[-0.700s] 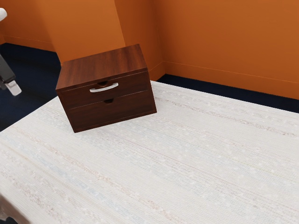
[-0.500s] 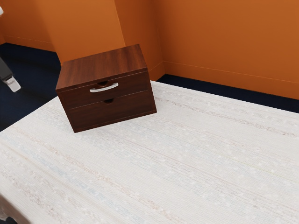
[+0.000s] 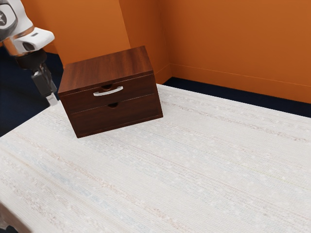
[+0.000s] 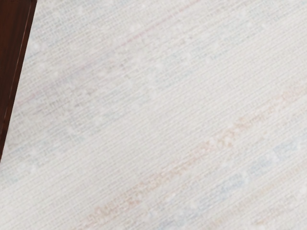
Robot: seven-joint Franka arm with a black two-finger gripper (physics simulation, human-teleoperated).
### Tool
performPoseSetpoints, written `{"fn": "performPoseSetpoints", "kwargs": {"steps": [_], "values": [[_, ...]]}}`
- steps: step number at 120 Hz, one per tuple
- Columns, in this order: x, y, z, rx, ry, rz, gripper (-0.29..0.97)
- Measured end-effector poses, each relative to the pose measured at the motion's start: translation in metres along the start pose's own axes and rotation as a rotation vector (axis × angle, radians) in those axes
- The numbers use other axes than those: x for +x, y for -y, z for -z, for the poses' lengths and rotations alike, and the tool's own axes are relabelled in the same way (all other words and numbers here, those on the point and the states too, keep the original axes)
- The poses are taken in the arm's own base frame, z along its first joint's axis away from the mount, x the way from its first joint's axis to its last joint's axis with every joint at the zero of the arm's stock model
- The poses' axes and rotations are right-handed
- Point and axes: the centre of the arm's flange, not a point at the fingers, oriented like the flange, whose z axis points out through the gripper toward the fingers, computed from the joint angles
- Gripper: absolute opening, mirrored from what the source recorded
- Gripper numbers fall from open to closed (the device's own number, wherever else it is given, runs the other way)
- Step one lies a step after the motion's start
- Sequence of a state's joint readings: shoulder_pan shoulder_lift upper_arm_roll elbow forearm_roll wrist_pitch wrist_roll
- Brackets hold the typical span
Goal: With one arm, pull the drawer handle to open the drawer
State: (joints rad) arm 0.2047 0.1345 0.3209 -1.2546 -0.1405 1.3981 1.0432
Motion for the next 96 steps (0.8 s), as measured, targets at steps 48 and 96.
{"fn": "performPoseSetpoints", "kwargs": {"steps": [48,96], "values": [[0.007,0.036,-0.028,0.044,0.024,-0.117,0.68],[0.013,0.053,-0.021,0.146,0.031,-0.171,0.68]]}}
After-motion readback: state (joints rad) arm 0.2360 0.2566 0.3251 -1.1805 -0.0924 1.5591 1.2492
